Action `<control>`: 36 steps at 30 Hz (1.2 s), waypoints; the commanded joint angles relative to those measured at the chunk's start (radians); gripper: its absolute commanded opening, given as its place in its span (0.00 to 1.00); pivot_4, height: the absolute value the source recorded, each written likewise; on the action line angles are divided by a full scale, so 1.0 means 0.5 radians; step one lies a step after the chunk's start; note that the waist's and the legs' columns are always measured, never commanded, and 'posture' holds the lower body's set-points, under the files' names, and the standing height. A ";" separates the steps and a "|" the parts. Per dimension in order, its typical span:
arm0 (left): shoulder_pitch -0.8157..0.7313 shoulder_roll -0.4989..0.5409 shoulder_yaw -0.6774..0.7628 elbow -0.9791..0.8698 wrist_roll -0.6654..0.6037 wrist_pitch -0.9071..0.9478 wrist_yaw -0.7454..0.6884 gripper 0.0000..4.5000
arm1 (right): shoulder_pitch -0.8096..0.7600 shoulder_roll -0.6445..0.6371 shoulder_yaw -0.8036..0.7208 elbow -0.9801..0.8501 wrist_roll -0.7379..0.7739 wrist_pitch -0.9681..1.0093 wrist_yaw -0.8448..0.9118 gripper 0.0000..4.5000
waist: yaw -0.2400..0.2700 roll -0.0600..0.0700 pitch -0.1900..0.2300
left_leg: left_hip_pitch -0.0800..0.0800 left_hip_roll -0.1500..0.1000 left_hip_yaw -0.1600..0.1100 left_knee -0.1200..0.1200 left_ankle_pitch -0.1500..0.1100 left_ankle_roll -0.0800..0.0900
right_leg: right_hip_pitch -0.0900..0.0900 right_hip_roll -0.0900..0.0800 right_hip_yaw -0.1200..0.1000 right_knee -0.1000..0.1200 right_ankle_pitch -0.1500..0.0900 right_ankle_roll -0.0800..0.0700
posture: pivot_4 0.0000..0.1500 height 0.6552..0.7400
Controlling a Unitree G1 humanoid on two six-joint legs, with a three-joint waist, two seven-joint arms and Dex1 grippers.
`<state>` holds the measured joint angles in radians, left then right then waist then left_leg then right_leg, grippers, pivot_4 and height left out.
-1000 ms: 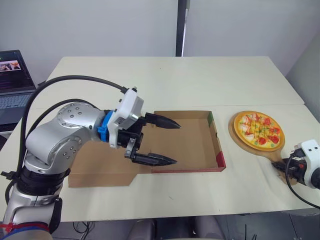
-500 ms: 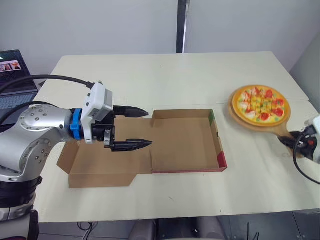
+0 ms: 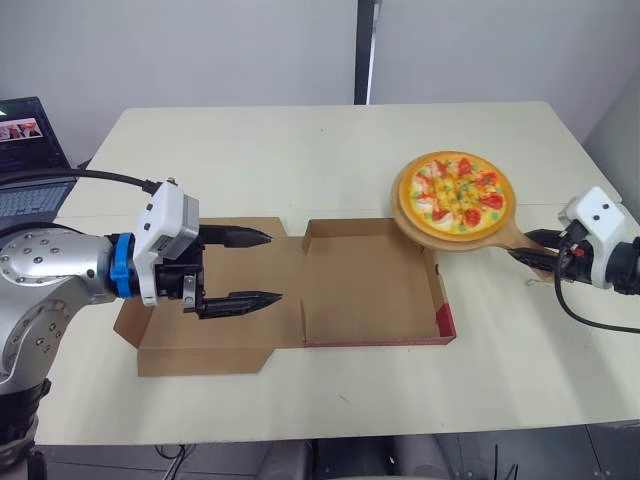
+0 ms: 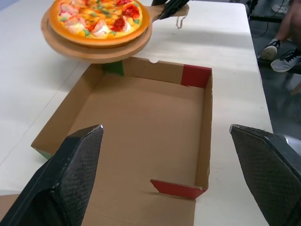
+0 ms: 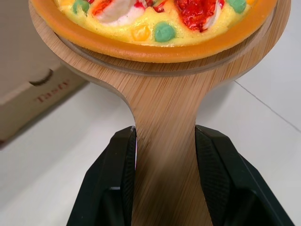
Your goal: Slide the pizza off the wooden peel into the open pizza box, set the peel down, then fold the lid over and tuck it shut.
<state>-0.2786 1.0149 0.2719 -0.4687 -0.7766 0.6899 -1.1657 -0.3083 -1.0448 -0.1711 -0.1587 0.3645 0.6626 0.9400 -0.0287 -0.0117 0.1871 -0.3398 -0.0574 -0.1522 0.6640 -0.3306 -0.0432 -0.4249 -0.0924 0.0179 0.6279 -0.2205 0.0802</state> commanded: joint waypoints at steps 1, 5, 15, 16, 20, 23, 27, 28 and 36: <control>0.036 0.041 0.093 -0.058 -0.030 -0.011 0.010 1.00 | -0.110 -0.060 -0.023 -0.121 0.008 -0.099 0.067 0.35 | 0.000 0.000 0.000 | -0.001 0.000 -0.001 0.000 0.000 0.000 | -0.001 0.000 -0.001 0.000 0.000 0.000 | 1.00 1.00; 0.081 0.057 0.120 -0.065 -0.035 -0.019 0.003 1.00 | -0.158 -0.071 0.050 -0.165 -0.014 -0.143 0.122 0.35 | 0.001 0.000 0.000 | -0.006 0.000 -0.002 0.000 0.000 0.000 | -0.004 0.000 -0.002 0.000 0.001 -0.001 | 1.00 1.00; 0.082 0.062 0.097 -0.104 -0.082 0.001 0.000 1.00 | -0.290 -0.084 0.218 -0.163 -0.205 -0.327 0.159 0.35 | 0.001 0.000 0.000 | -0.014 0.000 -0.001 0.002 0.000 -0.001 | -0.014 0.000 -0.002 0.001 0.005 -0.005 | 1.00 1.00; 0.080 0.063 0.092 -0.108 -0.084 0.001 -0.003 1.00 | -0.298 -0.082 0.225 -0.158 -0.215 -0.335 0.163 0.35 | 0.001 0.000 0.000 | -0.014 0.000 -0.002 0.002 0.000 -0.001 | -0.015 0.000 -0.002 0.001 0.005 -0.005 | 1.00 1.00; 0.059 0.061 0.066 -0.130 -0.110 0.014 0.011 1.00 | -0.332 -0.077 0.252 -0.139 -0.252 -0.358 0.178 0.35 | 0.001 0.000 0.000 | -0.016 0.000 0.000 0.002 0.000 -0.001 | -0.018 0.000 -0.001 0.001 0.007 -0.007 | 1.00 1.00; 0.050 0.060 0.050 -0.136 -0.114 0.016 0.017 1.00 | -0.352 -0.089 0.283 -0.109 -0.312 -0.408 0.178 0.35 | 0.000 0.000 0.000 | -0.017 0.001 0.003 0.002 0.001 -0.001 | -0.022 0.000 -0.001 0.002 0.008 -0.008 | 1.00 1.00; 0.043 0.056 0.032 -0.146 -0.117 0.019 0.027 1.00 | -0.379 -0.084 0.295 -0.062 -0.374 -0.455 0.171 0.35 | 0.000 0.000 0.000 | -0.018 0.001 0.004 0.002 0.001 -0.001 | -0.023 0.000 0.000 0.002 0.008 -0.008 | 1.00 1.00; 0.041 0.055 0.027 -0.149 -0.119 0.020 0.030 1.00 | -0.383 -0.082 0.294 -0.055 -0.384 -0.468 0.174 0.35 | 0.000 0.000 0.000 | -0.018 0.001 0.004 0.002 0.001 -0.001 | -0.023 0.000 0.000 0.002 0.008 -0.008 | 1.00 1.00; 0.014 0.052 0.001 -0.153 -0.134 0.025 0.050 1.00 | -0.390 -0.085 0.287 -0.022 -0.459 -0.579 0.160 0.35 | 0.000 0.000 0.000 | -0.019 0.001 0.007 0.002 0.001 -0.001 | -0.026 0.000 0.002 0.003 0.009 -0.009 | 1.00 1.00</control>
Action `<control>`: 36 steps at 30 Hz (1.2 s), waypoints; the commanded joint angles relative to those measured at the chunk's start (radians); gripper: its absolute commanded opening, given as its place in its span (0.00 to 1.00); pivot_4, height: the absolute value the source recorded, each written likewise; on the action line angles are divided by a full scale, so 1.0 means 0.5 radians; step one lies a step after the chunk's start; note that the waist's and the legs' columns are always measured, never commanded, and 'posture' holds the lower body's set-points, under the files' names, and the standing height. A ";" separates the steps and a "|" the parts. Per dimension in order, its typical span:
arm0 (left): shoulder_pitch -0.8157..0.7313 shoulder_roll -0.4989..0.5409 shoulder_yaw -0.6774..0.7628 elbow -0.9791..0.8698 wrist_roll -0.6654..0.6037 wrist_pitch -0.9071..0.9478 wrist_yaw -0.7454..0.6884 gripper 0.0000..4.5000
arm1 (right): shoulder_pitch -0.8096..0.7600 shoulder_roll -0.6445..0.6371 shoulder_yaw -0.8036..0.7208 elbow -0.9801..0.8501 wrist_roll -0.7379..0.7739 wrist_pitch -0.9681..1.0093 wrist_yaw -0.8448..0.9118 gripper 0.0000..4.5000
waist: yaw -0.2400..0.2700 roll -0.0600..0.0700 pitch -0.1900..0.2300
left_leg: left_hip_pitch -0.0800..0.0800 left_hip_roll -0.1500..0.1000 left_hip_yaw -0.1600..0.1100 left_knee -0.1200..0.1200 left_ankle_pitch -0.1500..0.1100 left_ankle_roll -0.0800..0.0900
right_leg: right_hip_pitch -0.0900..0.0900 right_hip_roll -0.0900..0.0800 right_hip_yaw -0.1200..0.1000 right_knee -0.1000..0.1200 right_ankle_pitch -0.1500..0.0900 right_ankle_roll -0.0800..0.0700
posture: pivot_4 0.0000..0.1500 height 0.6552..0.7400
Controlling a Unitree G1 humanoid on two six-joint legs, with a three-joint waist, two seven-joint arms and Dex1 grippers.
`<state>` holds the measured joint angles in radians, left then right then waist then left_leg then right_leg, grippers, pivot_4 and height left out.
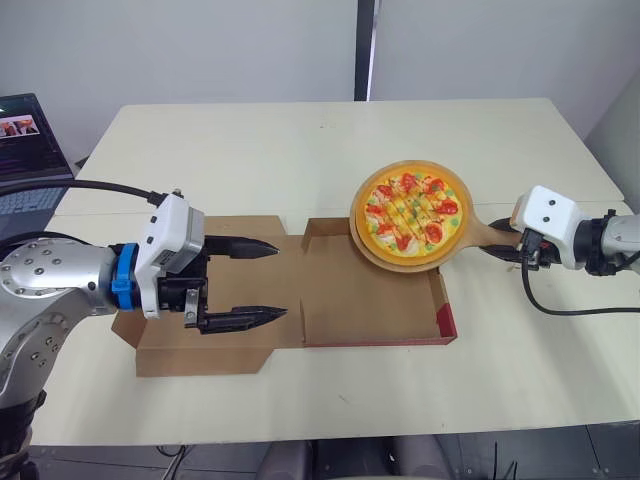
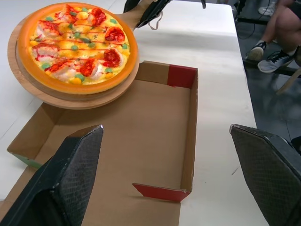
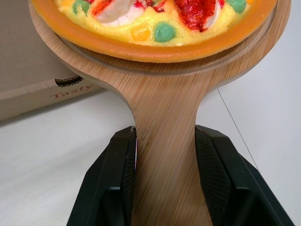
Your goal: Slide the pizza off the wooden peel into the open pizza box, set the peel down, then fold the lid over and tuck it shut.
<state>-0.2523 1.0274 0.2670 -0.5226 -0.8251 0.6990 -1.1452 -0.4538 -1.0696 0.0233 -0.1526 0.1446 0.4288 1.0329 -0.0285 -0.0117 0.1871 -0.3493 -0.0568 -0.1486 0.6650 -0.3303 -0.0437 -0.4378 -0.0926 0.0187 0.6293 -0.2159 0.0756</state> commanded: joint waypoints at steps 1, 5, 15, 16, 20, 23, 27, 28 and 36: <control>-0.043 0.026 0.008 -0.045 -0.037 0.007 0.011 1.00 | -0.099 -0.034 -0.106 -0.031 -0.027 -0.121 -0.024 0.35 | 0.000 0.000 0.000 | 0.000 0.000 0.000 0.000 0.000 0.000 | 0.000 0.000 0.000 0.000 0.000 0.000 | 1.00 1.00; -0.058 0.022 0.000 -0.038 -0.030 0.009 0.012 1.00 | -0.108 -0.020 -0.122 -0.040 -0.024 -0.131 -0.021 0.35 | 0.000 0.000 0.000 | 0.000 0.000 0.001 0.000 0.000 0.000 | 0.000 0.000 0.000 0.000 0.000 0.000 | 1.00 1.00; -0.078 0.012 -0.018 -0.025 -0.017 0.006 0.011 1.00 | -0.170 -0.014 -0.140 0.022 -0.048 -0.169 -0.029 0.35 | -0.001 0.000 0.000 | 0.000 0.000 0.002 0.000 0.000 0.000 | -0.001 0.000 0.001 0.001 0.001 0.000 | 1.00 1.00; -0.080 0.011 -0.021 -0.023 -0.016 0.004 0.012 1.00 | -0.174 -0.015 -0.138 0.024 -0.053 -0.173 -0.027 0.35 | -0.001 0.000 0.000 | 0.000 0.000 0.002 0.000 0.000 0.000 | -0.001 0.000 0.001 0.001 0.001 0.000 | 1.00 1.00; -0.084 0.007 -0.028 -0.017 -0.008 -0.004 0.011 1.00 | -0.179 -0.022 -0.129 0.051 -0.092 -0.220 -0.043 0.35 | -0.001 0.000 0.000 | 0.000 0.000 0.003 0.000 0.000 0.000 | -0.002 0.000 0.002 0.001 0.001 0.000 | 1.00 1.00; -0.088 0.006 -0.033 -0.014 -0.005 -0.009 0.010 1.00 | -0.184 -0.022 -0.130 0.064 -0.104 -0.233 -0.049 0.35 | -0.001 0.000 0.000 | 0.000 0.000 0.004 0.000 0.000 0.000 | -0.002 0.000 0.002 0.001 0.001 0.000 | 1.00 1.00; -0.092 0.000 -0.047 -0.013 0.006 -0.018 0.011 1.00 | -0.227 -0.043 -0.139 0.155 -0.170 -0.309 -0.106 0.35 | -0.001 0.000 0.000 | 0.000 0.000 0.005 0.001 0.000 0.000 | -0.002 0.000 0.003 0.002 0.001 0.000 | 1.00 1.00; -0.092 -0.004 -0.052 -0.015 0.008 -0.020 0.013 1.00 | -0.246 -0.049 -0.147 0.187 -0.187 -0.332 -0.117 0.35 | -0.001 0.000 0.000 | 0.000 0.000 0.006 0.001 0.000 0.000 | -0.002 0.000 0.003 0.002 0.001 0.000 | 1.00 1.00; -0.101 -0.024 -0.071 -0.018 0.010 -0.036 0.024 1.00 | -0.269 -0.135 -0.328 0.358 -0.137 -0.332 -0.126 0.35 | 0.000 0.000 0.000 | 0.000 0.000 0.007 0.001 0.000 0.000 | -0.003 0.000 0.004 0.002 0.002 -0.001 | 1.00 1.00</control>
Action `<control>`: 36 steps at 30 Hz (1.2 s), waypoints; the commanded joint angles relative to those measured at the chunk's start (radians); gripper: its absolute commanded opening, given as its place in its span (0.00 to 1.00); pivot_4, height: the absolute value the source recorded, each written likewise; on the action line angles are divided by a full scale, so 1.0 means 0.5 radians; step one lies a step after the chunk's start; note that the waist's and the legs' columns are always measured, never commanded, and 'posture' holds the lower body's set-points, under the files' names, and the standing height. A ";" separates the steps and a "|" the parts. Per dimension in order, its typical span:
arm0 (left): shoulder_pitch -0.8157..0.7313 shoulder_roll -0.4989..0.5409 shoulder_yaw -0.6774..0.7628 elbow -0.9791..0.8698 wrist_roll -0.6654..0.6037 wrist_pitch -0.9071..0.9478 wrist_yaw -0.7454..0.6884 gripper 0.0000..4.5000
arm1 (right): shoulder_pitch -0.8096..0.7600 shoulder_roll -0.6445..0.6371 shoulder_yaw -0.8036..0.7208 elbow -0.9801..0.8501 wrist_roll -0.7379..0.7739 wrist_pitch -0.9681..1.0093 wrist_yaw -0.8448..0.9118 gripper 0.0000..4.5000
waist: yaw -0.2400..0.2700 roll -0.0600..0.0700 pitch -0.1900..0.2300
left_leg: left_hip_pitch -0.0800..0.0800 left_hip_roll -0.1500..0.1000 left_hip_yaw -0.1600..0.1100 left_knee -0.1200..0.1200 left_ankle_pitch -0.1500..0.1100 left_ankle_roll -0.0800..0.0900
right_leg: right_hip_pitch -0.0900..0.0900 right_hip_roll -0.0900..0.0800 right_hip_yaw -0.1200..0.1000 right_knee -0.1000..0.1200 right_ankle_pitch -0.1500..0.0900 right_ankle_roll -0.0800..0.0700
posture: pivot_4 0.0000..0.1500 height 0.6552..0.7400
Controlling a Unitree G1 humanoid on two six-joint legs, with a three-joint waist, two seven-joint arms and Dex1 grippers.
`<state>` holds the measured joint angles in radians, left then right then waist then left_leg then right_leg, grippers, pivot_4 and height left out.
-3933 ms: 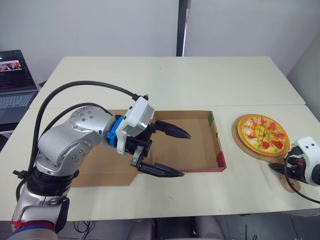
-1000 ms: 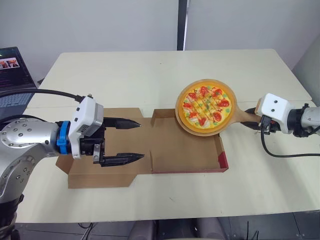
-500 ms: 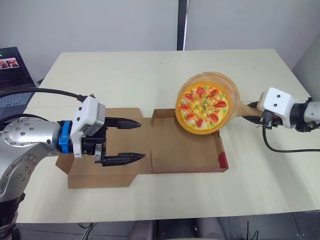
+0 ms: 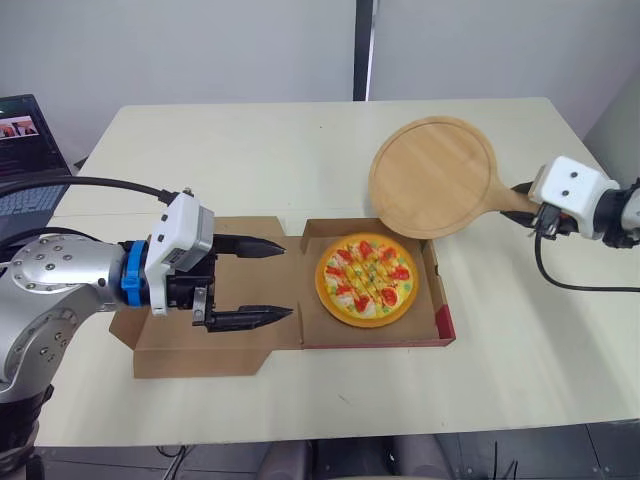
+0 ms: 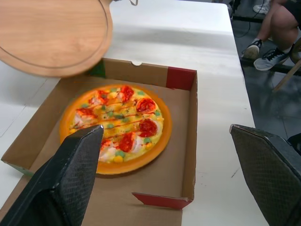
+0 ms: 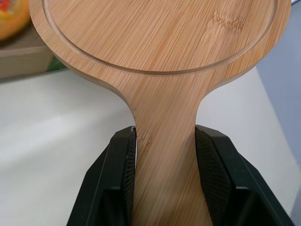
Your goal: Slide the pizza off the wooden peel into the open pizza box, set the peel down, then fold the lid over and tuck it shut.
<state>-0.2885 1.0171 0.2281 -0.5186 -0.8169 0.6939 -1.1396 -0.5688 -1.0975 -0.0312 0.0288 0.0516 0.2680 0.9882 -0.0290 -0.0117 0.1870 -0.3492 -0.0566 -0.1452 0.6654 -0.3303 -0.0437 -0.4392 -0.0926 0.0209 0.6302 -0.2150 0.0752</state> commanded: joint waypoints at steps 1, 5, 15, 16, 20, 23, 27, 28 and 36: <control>-0.031 -0.006 0.006 -0.027 -0.010 -0.027 0.016 1.00 | -0.005 -0.092 -0.268 -0.003 0.072 0.017 -0.030 0.35 | 0.002 0.000 0.000 | 0.000 0.000 0.000 0.000 0.000 0.000 | 0.000 0.000 0.000 0.000 0.000 0.000 | 1.00 1.00; -0.034 -0.014 0.007 -0.031 -0.034 -0.023 0.021 1.00 | 0.280 -0.091 -0.572 -0.089 0.192 0.209 -0.008 0.35 | 0.012 0.000 0.000 | 0.000 0.000 0.000 0.000 0.000 0.000 | 0.001 0.000 0.000 0.000 0.000 0.000 | 1.00 1.00; -0.109 -0.075 -0.091 0.017 -0.026 -0.046 0.008 1.00 | 1.263 0.250 -1.254 -0.458 0.332 0.574 -0.085 0.35 | 0.017 0.000 -0.003 | 0.006 -0.002 0.013 0.006 0.000 0.002 | 0.003 0.001 0.014 0.009 0.003 0.003 | 1.00 1.00; -0.128 -0.090 -0.111 0.014 -0.035 -0.043 0.006 1.00 | 1.321 0.295 -1.283 -0.479 0.338 0.606 -0.108 0.35 | 0.015 0.000 -0.003 | 0.007 -0.002 0.017 0.007 0.000 0.002 | 0.003 0.002 0.019 0.011 0.003 0.004 | 1.00 1.00; -0.190 -0.136 -0.155 0.015 -0.064 -0.024 -0.003 1.00 | 1.445 0.482 -1.371 -0.577 0.402 0.768 -0.253 0.35 | -0.003 -0.001 -0.002 | 0.011 -0.002 0.025 0.022 -0.005 0.009 | 0.003 0.007 0.030 0.026 0.003 0.005 | 1.00 1.00; -0.238 -0.166 -0.182 0.015 -0.082 -0.014 0.000 1.00 | 1.484 0.609 -1.398 -0.643 0.456 0.894 -0.369 0.35 | -0.002 -0.001 -0.003 | 0.014 -0.001 0.027 0.024 -0.007 0.014 | 0.004 0.009 0.035 0.028 0.003 0.005 | 1.00 1.00; -0.320 -0.229 -0.216 0.031 -0.112 0.006 0.032 1.00 | 1.505 0.708 -1.362 -0.671 0.493 1.004 -0.488 0.35 | 0.001 0.000 -0.003 | 0.015 -0.002 0.027 0.025 -0.007 0.014 | 0.004 0.009 0.036 0.028 0.004 0.006 | 1.00 1.00; -0.333 -0.239 -0.223 0.032 -0.116 0.010 0.036 1.00 | 1.502 0.722 -1.349 -0.659 0.487 1.012 -0.522 0.35 | 0.001 0.000 -0.003 | 0.014 -0.002 0.027 0.025 -0.007 0.013 | 0.004 0.009 0.036 0.027 0.004 0.006 | 1.00 1.00; -0.353 -0.278 -0.264 0.039 -0.083 -0.012 0.052 1.00 | 1.476 0.745 -1.260 -0.561 0.530 1.127 -0.676 0.51 | 0.001 0.000 -0.003 | 0.014 -0.002 0.027 0.025 -0.007 0.013 | 0.004 0.008 0.037 0.027 0.004 0.006 | 1.00 1.00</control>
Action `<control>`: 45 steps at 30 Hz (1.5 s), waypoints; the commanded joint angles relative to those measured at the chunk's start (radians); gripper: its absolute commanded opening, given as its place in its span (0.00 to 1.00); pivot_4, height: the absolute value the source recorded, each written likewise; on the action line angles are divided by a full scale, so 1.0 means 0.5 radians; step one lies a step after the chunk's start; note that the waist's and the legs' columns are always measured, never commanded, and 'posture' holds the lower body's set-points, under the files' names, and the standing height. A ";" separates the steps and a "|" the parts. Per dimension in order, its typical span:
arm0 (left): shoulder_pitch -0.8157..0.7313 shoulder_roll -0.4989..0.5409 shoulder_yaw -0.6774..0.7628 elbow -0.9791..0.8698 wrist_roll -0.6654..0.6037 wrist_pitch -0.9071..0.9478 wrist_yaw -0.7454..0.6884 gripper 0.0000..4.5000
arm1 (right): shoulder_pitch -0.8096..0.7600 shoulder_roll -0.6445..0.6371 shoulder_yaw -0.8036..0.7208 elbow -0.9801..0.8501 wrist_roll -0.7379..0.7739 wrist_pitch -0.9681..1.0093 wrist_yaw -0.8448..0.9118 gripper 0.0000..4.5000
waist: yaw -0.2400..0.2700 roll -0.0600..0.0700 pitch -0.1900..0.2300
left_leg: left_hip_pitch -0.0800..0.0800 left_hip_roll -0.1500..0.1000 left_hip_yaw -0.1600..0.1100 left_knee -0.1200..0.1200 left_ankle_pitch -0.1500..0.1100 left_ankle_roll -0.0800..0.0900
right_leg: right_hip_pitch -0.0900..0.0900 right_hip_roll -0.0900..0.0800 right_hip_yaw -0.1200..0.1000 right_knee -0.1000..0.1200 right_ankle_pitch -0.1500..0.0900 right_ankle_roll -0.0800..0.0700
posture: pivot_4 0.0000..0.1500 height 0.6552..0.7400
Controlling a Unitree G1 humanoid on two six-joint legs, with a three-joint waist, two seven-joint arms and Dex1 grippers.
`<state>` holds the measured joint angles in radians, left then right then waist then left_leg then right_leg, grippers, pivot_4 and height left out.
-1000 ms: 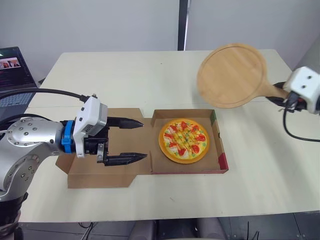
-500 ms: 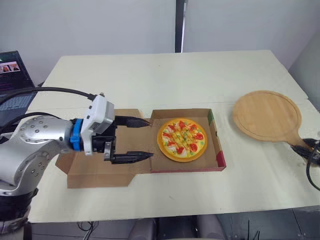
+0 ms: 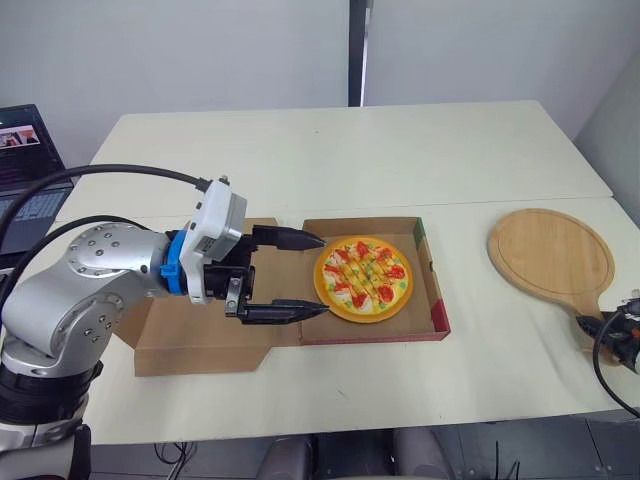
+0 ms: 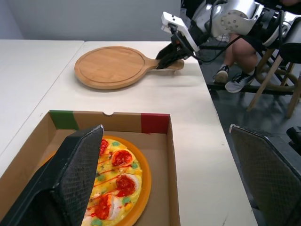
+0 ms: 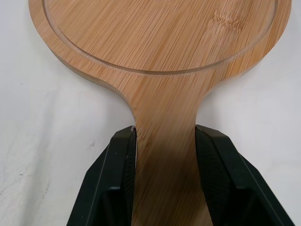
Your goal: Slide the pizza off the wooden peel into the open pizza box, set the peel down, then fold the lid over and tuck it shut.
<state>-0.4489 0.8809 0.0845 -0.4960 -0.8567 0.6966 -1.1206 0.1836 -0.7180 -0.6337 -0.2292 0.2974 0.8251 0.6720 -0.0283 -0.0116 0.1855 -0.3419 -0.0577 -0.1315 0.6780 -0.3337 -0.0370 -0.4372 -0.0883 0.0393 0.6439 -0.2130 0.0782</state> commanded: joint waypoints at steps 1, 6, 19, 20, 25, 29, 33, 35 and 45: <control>-0.030 -0.009 0.023 -0.008 0.000 -0.021 0.017 1.00 | -0.022 -0.023 -0.060 -0.046 0.048 0.009 -0.039 0.57 | 0.000 0.000 0.000 | 0.000 0.000 0.000 0.000 0.000 0.000 | 0.000 0.000 0.000 0.000 0.000 0.000 | 1.00 1.00; -0.010 -0.020 0.038 -0.009 0.021 -0.045 0.048 1.00 | 0.098 -0.092 -0.132 -0.081 0.078 -0.043 0.042 0.95 | 0.003 -0.001 0.000 | 0.000 0.000 0.000 0.000 0.000 0.000 | 0.000 0.000 0.000 0.000 0.000 0.000 | 1.00 1.00; 0.375 0.155 0.425 0.126 0.059 -0.009 0.123 1.00 | -0.009 -0.362 -0.108 -0.455 0.289 -0.171 0.266 0.99 | -0.003 -0.003 0.000 | 0.006 0.004 0.002 -0.001 -0.002 0.004 | 0.005 0.004 0.001 -0.001 0.000 0.001 | 1.00 1.00; 0.427 0.156 0.453 0.133 0.081 -0.024 0.127 1.00 | -0.059 -0.382 -0.055 -0.463 0.280 -0.209 0.270 0.99 | -0.003 -0.002 0.000 | 0.006 0.004 0.002 -0.001 -0.002 0.004 | 0.006 0.004 0.001 -0.002 0.000 0.002 | 1.00 1.00; 0.665 0.109 0.653 0.173 0.086 -0.021 0.216 1.00 | -0.331 -0.465 0.239 -0.430 0.253 -0.465 0.368 0.99 | 0.001 -0.004 0.000 | 0.006 0.004 0.001 -0.001 -0.002 0.004 | 0.006 0.003 0.000 -0.002 0.000 0.001 | 1.00 1.00; 0.813 0.047 0.794 0.165 0.035 0.010 0.314 1.00 | -0.544 -0.502 0.433 -0.346 0.241 -0.608 0.460 0.99 | 0.002 -0.005 0.001 | 0.007 0.004 0.001 -0.001 -0.002 0.003 | 0.006 0.003 -0.001 -0.002 0.000 0.001 | 1.00 1.00; 1.006 -0.086 1.016 0.168 -0.077 0.107 0.498 1.00 | -0.902 -0.543 0.711 -0.266 0.294 -0.565 0.573 0.99 | -0.001 -0.006 0.001 | 0.007 0.003 0.001 0.000 -0.002 0.003 | 0.006 0.001 0.000 -0.002 0.000 0.001 | 1.00 1.00; 1.078 -0.151 1.114 0.172 -0.167 0.163 0.578 1.00 | -1.091 -0.533 0.825 -0.232 0.362 -0.460 0.624 0.99 | -0.004 -0.006 0.001 | 0.007 0.004 0.000 0.000 -0.002 0.003 | 0.005 0.001 -0.001 -0.002 0.000 0.001 | 1.00 1.00; 1.634 -0.677 1.631 0.094 -1.248 0.391 1.427 1.00 | -1.842 -0.271 1.488 -0.001 0.314 -0.403 0.878 0.99 | 0.009 -0.012 -0.001 | 0.004 0.005 -0.003 0.000 -0.003 0.001 | 0.000 0.000 -0.002 -0.002 0.000 0.001 | 1.00 1.00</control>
<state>0.3296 0.5752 0.8561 -0.4075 -1.3552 0.8967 -0.4882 -0.6929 -0.8602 0.0948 -0.2272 0.4612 0.6316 1.0908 -0.0238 -0.0178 0.1848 -0.3400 -0.0542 -0.1328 0.6781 -0.3353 -0.0364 -0.4370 -0.0890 0.0383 0.6427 -0.2129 0.0787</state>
